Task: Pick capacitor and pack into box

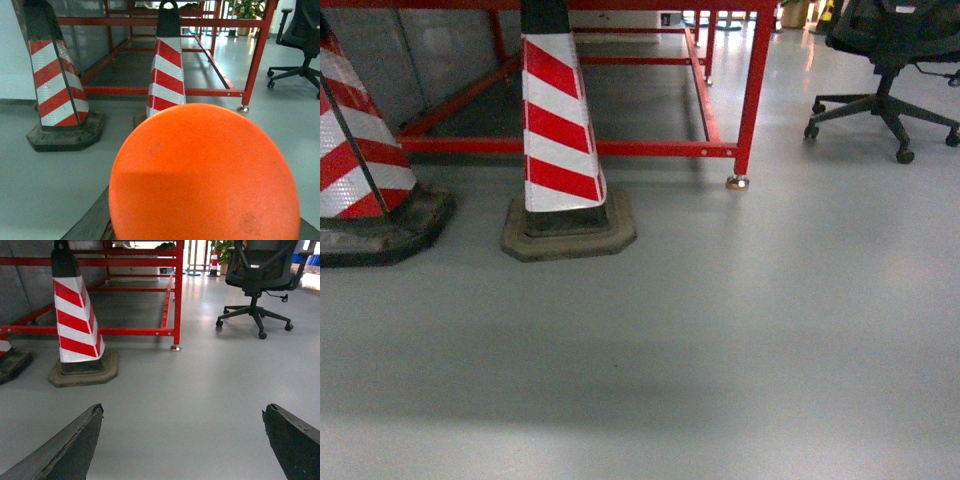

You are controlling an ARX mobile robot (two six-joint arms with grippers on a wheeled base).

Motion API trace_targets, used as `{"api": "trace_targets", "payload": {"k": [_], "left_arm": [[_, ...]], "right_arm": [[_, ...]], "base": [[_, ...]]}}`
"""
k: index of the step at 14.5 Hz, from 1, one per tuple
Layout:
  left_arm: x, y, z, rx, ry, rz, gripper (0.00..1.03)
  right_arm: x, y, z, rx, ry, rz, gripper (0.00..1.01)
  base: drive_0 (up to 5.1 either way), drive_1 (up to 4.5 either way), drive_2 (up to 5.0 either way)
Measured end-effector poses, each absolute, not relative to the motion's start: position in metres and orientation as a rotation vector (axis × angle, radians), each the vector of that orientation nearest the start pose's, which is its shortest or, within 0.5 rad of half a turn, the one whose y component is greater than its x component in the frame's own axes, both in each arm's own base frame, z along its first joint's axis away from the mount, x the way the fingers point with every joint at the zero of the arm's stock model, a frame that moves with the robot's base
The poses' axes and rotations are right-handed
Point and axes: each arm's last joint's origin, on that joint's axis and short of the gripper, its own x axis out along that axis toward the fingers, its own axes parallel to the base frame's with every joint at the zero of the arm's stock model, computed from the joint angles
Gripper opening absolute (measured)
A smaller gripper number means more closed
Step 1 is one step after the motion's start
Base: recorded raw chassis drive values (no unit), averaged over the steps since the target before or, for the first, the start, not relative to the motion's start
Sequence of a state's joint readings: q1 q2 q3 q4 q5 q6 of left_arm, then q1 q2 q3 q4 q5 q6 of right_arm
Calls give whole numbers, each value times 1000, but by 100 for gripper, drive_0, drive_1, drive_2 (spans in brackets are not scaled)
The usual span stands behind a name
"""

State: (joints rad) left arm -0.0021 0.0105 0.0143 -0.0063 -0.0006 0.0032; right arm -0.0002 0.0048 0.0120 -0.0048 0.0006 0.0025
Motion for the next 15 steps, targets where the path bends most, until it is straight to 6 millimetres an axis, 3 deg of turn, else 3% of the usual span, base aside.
{"api": "trace_targets", "payload": {"k": [15], "left_arm": [[97,0,167,3,4,1,44]], "right_arm": [[97,0,167,2,-2,3,98]], "base": [[-516,229,229]]}}
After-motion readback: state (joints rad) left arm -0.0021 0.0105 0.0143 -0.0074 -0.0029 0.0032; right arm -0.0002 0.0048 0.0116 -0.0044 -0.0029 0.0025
